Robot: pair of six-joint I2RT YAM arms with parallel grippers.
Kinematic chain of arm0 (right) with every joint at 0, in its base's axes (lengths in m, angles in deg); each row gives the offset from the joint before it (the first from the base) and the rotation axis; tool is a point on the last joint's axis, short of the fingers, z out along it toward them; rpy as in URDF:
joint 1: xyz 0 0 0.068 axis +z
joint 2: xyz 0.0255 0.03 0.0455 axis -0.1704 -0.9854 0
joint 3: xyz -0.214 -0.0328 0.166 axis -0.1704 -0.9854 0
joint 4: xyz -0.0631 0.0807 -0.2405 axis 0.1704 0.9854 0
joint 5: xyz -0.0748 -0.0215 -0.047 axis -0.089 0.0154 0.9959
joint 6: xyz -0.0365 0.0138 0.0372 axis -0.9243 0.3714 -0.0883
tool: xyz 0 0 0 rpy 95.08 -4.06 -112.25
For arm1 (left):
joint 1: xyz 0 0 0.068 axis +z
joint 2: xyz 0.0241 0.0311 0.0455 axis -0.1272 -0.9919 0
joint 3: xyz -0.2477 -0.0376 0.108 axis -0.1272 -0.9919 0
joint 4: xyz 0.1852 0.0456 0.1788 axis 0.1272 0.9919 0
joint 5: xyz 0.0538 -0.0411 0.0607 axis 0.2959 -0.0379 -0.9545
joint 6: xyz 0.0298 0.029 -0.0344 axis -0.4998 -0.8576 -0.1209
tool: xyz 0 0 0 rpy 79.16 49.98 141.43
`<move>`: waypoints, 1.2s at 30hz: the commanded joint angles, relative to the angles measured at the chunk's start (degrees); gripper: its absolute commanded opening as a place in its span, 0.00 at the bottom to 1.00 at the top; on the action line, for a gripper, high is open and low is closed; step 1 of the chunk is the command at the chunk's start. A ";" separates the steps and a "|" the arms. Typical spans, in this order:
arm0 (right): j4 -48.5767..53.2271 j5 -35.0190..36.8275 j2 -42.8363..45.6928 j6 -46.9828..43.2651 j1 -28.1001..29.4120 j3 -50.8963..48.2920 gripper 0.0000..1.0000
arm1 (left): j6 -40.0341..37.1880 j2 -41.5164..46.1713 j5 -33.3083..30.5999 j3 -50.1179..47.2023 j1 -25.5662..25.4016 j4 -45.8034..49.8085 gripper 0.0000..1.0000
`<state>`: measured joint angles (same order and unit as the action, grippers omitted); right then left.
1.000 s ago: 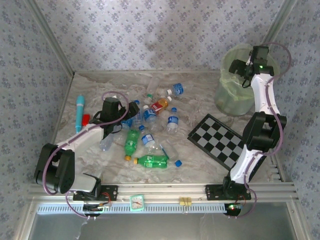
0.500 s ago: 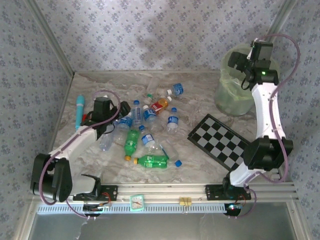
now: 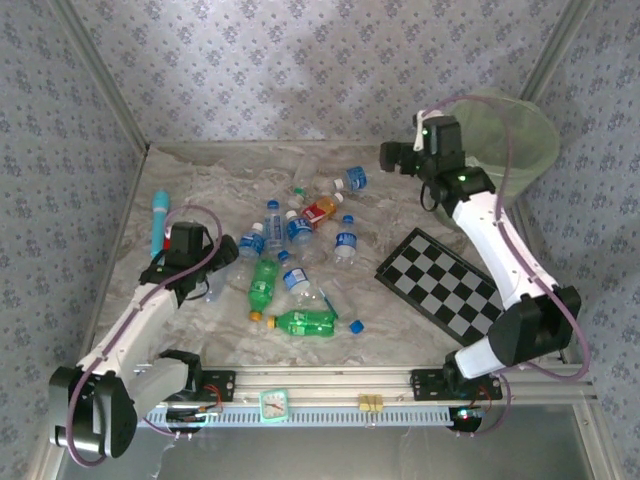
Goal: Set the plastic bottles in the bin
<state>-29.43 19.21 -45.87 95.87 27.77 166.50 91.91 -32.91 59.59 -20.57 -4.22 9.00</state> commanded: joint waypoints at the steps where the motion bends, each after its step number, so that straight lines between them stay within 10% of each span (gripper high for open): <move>1: -4.08 1.63 -0.95 2.36 3.18 -2.53 1.00 | 1.84 1.01 -1.56 -1.91 0.89 3.46 1.00; 24: -5.27 -1.96 -6.30 6.92 8.24 -5.99 1.00 | 0.90 -11.49 2.09 -3.57 2.12 -2.84 0.99; 36: -5.41 -2.04 -6.86 7.52 8.70 -5.95 1.00 | 0.77 -15.10 3.16 -3.40 2.08 -5.35 0.82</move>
<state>-34.52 17.18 -52.07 102.44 36.09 160.17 92.96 -47.69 62.09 -24.62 -2.34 5.20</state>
